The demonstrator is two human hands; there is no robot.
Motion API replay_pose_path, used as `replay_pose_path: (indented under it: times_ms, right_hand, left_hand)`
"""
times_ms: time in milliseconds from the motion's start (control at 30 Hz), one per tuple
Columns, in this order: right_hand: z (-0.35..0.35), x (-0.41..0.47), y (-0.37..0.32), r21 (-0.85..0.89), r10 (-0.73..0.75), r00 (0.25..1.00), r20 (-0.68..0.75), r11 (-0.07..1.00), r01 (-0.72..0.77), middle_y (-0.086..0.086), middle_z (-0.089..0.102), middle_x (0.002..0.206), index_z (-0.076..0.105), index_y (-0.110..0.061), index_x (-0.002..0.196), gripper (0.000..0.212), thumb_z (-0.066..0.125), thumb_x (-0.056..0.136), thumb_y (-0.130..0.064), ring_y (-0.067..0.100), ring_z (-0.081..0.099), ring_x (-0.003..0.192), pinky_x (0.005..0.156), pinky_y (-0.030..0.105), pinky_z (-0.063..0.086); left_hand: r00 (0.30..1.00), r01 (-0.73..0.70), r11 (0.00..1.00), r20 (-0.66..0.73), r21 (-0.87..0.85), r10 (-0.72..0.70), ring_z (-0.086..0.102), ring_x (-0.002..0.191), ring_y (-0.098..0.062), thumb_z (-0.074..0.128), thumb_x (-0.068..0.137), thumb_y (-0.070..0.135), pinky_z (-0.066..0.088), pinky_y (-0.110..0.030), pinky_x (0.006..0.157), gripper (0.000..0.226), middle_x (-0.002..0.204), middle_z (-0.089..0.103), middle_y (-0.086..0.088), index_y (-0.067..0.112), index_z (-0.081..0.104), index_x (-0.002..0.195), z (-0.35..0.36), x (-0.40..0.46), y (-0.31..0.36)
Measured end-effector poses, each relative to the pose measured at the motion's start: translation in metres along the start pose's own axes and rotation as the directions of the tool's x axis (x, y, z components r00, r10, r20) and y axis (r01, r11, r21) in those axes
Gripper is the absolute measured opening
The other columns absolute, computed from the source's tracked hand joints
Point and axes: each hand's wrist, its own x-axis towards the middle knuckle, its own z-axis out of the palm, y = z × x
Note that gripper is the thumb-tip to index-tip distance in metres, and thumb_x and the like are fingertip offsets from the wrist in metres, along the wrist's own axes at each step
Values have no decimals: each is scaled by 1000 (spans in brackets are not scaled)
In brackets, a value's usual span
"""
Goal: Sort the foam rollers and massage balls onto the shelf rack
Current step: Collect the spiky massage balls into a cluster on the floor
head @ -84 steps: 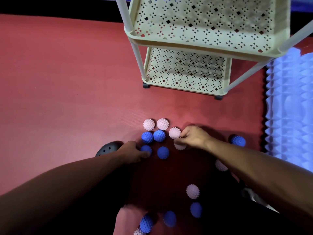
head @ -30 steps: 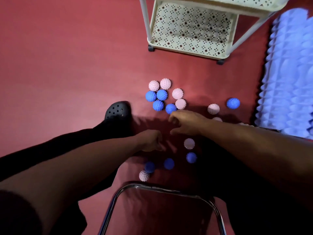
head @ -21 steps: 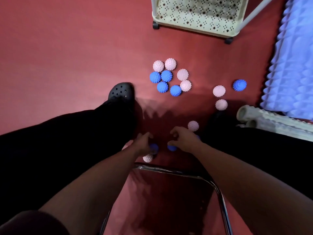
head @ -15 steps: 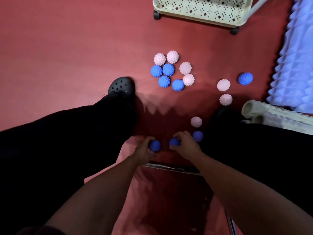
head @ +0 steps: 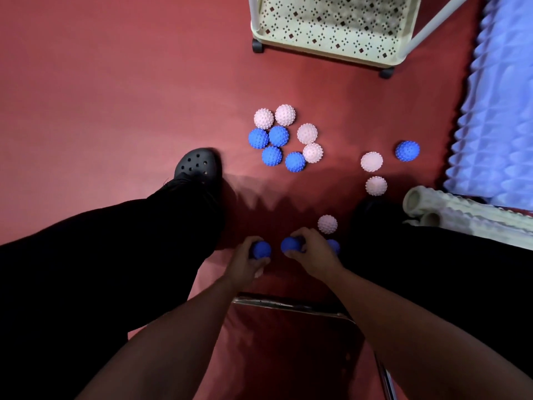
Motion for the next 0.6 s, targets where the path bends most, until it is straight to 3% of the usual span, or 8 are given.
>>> replay_pose_path:
  times_ms: [167, 267, 333, 400, 500, 600]
  right_hand:
    - [-69, 31, -42, 20, -85, 986, -140, 996, 88, 6, 70, 105, 67, -14, 111, 37, 83, 80, -26, 20, 65, 93, 90, 40, 52]
    - [-126, 47, -74, -30, -126, 978, -168, 992, 123, 5, 71, 108, 65, -16, 114, 37, 81, 82, -27, 22, 67, 99, 95, 41, 51]
    - [-162, 52, -96, -84, -153, 973, -171, 987, 141, 0, 72, 107, 63, -18, 117, 37, 79, 85, -28, 19, 67, 100, 97, 40, 50]
    - [-195, 53, -117, -174, -193, 970, -148, 971, 166, -4, 70, 103, 62, -19, 117, 35, 77, 87, -29, 20, 66, 97, 95, 40, 50]
    - [-236, 49, -148, -338, -212, 976, -42, 923, 186, -1, 68, 110, 59, -21, 120, 36, 72, 90, -35, 20, 64, 97, 93, 37, 50]
    - [-261, 48, -171, -451, -249, 968, 26, 861, 234, -1, 66, 114, 57, -21, 125, 39, 71, 92, -37, 18, 62, 97, 90, 33, 50]
  left_hand:
    - [994, -61, 997, 85, -44, 64, 49, 44, -9, 70, 93, 7, 37, -19, 38, 36, 85, 57, -5, 20, 50, 119, -14, 30, 84]
    - [977, -191, 978, 117, 90, 180, 49, 46, 1, 73, 92, 17, 40, -17, 36, 39, 89, 56, 3, 18, 53, 126, -35, 48, 147]
    - [951, -303, 926, 137, 226, 278, 51, 58, -1, 74, 91, 21, 43, -11, 46, 44, 95, 54, 3, 18, 53, 130, -54, 53, 191]
    - [927, -375, 874, 144, 308, 347, 50, 60, -6, 76, 90, 24, 45, -9, 50, 45, 97, 55, -1, 19, 54, 130, -73, 53, 234]
    - [926, -377, 857, 168, 351, 338, 49, 52, -11, 75, 91, 28, 45, -20, 38, 44, 99, 56, -3, 22, 54, 129, -99, 48, 291]
    - [922, -387, 802, 187, 456, 338, 49, 51, -13, 74, 90, 30, 45, -21, 37, 47, 106, 59, -12, 18, 54, 130, -120, 45, 325]
